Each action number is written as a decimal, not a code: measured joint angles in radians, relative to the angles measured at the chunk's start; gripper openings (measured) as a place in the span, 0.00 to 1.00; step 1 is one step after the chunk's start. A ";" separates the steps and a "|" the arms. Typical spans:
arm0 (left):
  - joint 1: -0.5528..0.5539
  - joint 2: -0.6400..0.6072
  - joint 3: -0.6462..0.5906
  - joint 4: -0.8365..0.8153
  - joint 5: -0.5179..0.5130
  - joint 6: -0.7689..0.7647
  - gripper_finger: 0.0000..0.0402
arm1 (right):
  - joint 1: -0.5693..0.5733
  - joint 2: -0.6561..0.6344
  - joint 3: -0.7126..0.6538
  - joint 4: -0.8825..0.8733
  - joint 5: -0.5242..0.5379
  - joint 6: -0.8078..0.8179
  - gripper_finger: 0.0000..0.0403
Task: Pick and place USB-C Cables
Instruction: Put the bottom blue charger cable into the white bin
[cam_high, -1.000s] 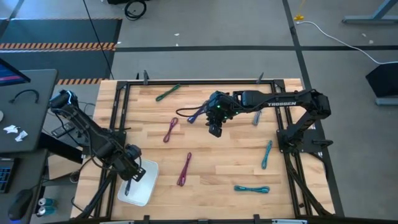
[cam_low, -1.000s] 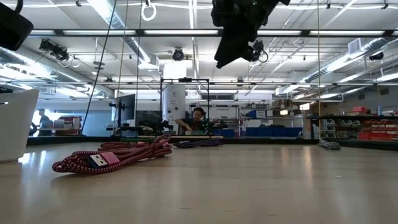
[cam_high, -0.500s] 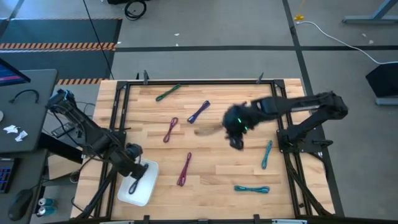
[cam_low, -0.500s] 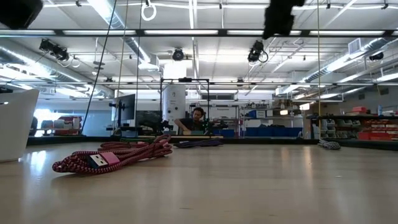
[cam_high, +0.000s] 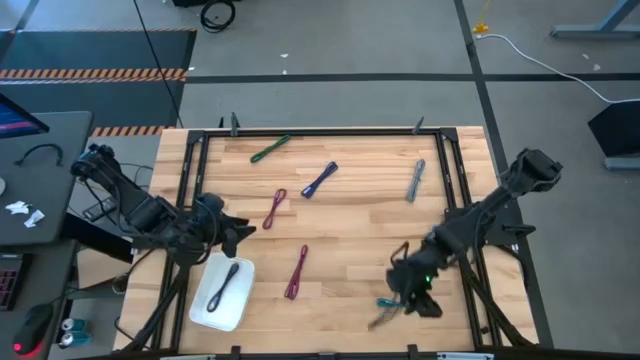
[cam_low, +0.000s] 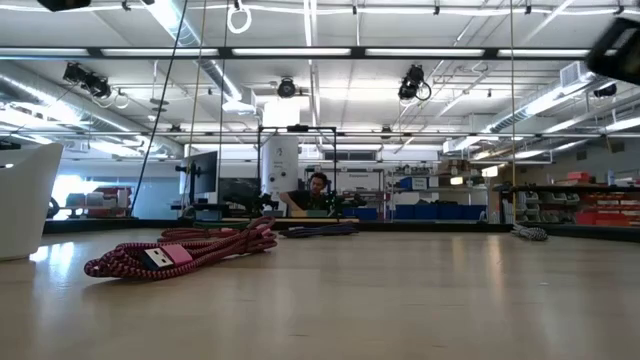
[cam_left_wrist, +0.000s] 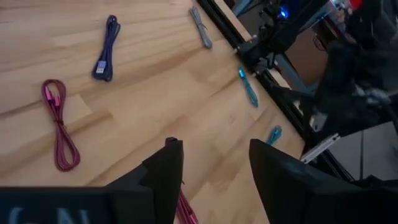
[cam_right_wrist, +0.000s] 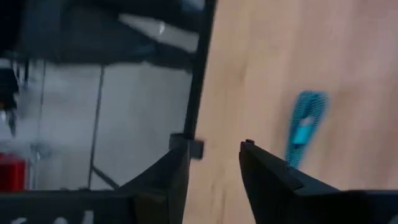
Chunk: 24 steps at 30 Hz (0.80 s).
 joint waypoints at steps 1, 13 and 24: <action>0.003 0.000 0.000 0.000 0.008 0.000 0.46 | 0.024 0.017 -0.004 0.008 0.016 0.005 0.40; 0.004 0.001 0.000 -0.005 0.055 0.029 0.43 | 0.167 0.296 0.000 -0.019 0.229 0.279 0.50; 0.002 0.001 0.000 -0.004 0.170 0.130 0.43 | 0.155 0.368 0.060 -0.122 0.247 0.379 0.16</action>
